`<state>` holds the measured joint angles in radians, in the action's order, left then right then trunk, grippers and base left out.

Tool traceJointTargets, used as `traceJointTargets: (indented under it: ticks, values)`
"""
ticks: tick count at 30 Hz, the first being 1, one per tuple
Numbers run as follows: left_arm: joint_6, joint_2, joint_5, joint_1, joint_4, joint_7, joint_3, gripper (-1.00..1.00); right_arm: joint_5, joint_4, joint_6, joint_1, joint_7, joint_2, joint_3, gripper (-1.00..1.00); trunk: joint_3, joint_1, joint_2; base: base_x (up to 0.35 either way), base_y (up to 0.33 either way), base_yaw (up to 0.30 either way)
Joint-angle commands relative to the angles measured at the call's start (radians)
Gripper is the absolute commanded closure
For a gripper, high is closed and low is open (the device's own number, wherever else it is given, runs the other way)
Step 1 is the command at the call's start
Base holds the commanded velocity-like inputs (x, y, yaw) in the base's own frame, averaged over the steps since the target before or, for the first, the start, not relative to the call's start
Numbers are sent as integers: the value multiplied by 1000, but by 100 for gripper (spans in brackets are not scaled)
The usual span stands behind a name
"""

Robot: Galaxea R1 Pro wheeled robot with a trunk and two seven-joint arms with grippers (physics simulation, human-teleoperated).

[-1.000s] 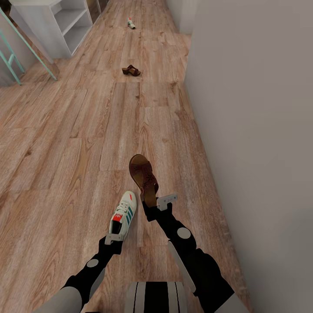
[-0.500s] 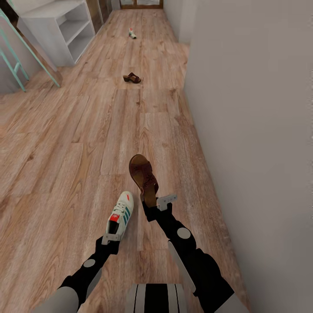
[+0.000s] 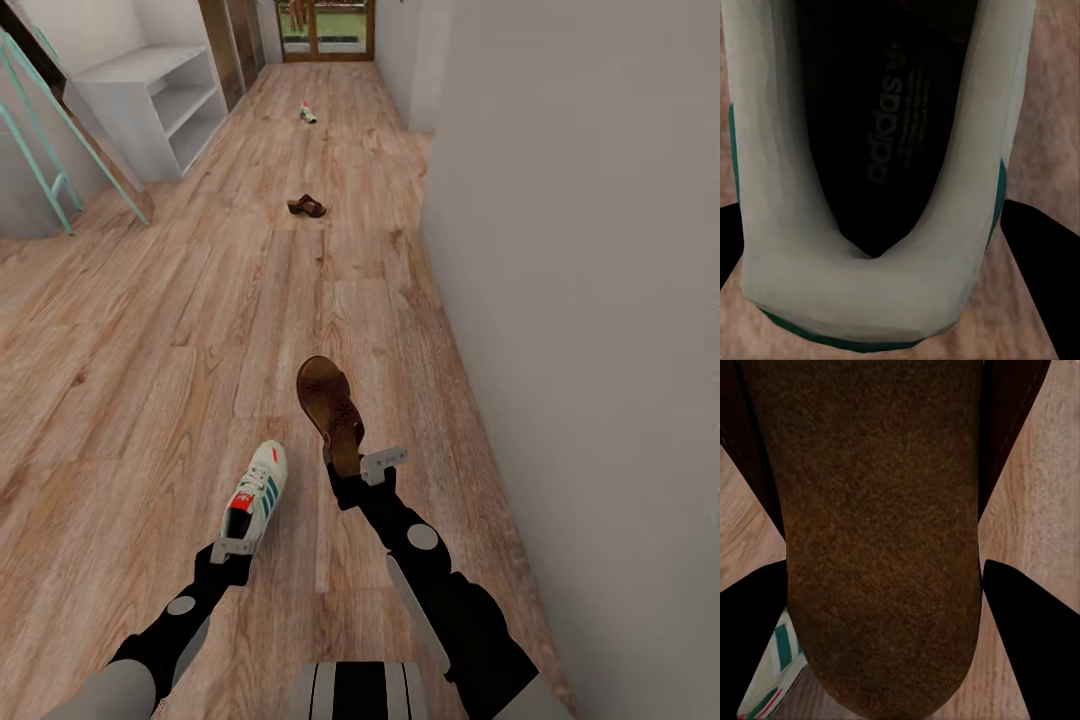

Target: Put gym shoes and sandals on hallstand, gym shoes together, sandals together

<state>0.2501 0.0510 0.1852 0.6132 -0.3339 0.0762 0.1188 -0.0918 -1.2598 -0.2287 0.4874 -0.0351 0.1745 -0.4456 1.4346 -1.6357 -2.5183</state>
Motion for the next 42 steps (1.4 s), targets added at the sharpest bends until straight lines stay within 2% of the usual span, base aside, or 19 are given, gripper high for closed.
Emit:
traceJointTargets:
  ticks: [1, 5, 7, 10, 11, 12, 13, 16, 18, 20, 23, 27, 29, 35, 39, 42]
  values:
    - [2, 16, 9, 0, 2, 7, 8, 100, -9, 2, -4, 0, -5, 0, -1, 100, -3, 1, 0, 0, 0, 0]
    - [2, 34, 10, -1, 4, 6, 8, 100, -9, -2, -1, 0, -6, 0, 0, 100, -19, 2, 1, 0, 0, 0]
    - [3, 42, 9, -14, 9, 5, 10, 100, -7, -2, 1, 0, -11, -52, 0, 100, -27, 3, 1, 0, 0, 0]
    - [5, 44, 7, -34, 8, 6, 23, 100, -5, 4, 2, -1, -26, -98, -1, 100, -38, 5, 2, 0, 0, 0]
    - [6, 45, 3, -45, 7, 7, 37, 100, -5, 6, 4, -3, -37, -123, -1, 100, -42, 5, 2, 0, 0, 0]
    - [7, 45, 1, -50, 6, 7, 46, 100, -4, 7, 6, -7, -44, -135, -1, 100, -46, 5, 3, 0, 0, 0]
    - [8, 45, -4, -61, 6, 8, 64, 100, -5, 10, 11, -21, -59, -161, -1, 100, -50, 6, 3, 0, 0, 0]
    - [11, 45, -10, -89, 4, 9, 98, 100, -5, 28, 54, -71, -111, -212, -1, 100, -61, 7, 4, 0, 0, 0]
    - [19, 46, -11, -101, 4, 9, 105, 100, -5, 61, 108, -100, -149, -232, -1, 100, -69, 8, 4, 0, 0, 0]
    - [50, 46, -12, -120, 4, 10, 112, 100, -5, 94, 155, -116, -173, -241, -1, 100, -77, 9, 4, 0, 0, 0]
    - [115, 45, -13, -154, 6, 9, 117, 100, -5, 203, 284, -143, -219, -253, -1, 100, -88, 10, 5, 0, 0, 0]
    - [150, 44, -20, -181, 11, 8, 120, 100, -6, 331, 389, -159, -236, -257, -1, 100, -104, 12, 6, 0, 0, 0]
    - [162, 44, -43, -204, 12, 8, 123, 100, -7, 438, 459, -164, -241, -258, -1, 100, -112, 13, 7, 0, 0, 0]
    - [181, 40, -93, -242, 11, 9, 132, 100, -9, 629, 618, -169, -244, -259, -2, 100, -135, 16, 8, 0, 0, 0]
    - [206, 39, -103, -266, 15, 10, 134, 100, -10, 735, 698, -170, -243, -255, -3, 100, -150, 18, 9, 0, 0, 0]
    - [221, 39, -106, -290, 15, 9, 134, 100, -11, 809, 728, -171, -243, -250, -5, 100, -162, 19, 10, 0, 0, 0]
